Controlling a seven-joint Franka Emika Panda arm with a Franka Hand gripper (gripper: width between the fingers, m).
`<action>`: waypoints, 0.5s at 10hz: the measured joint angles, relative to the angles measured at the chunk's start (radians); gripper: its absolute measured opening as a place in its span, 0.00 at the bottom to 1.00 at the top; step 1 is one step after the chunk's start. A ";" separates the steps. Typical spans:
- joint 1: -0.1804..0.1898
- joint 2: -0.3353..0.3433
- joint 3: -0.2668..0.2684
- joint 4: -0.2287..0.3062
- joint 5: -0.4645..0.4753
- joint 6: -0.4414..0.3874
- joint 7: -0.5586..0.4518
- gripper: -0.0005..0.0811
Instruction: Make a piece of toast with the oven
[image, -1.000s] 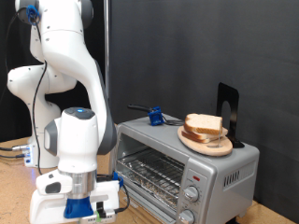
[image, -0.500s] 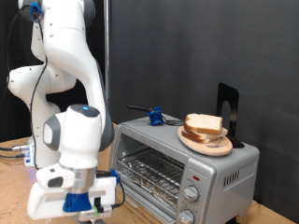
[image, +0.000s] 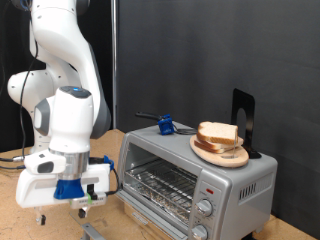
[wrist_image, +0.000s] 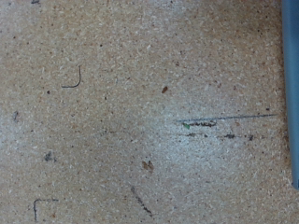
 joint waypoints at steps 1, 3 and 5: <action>0.000 0.003 0.001 0.000 0.001 0.003 0.000 1.00; -0.011 -0.008 0.020 -0.007 0.112 0.000 -0.138 1.00; -0.035 -0.070 0.025 -0.047 0.232 -0.023 -0.332 1.00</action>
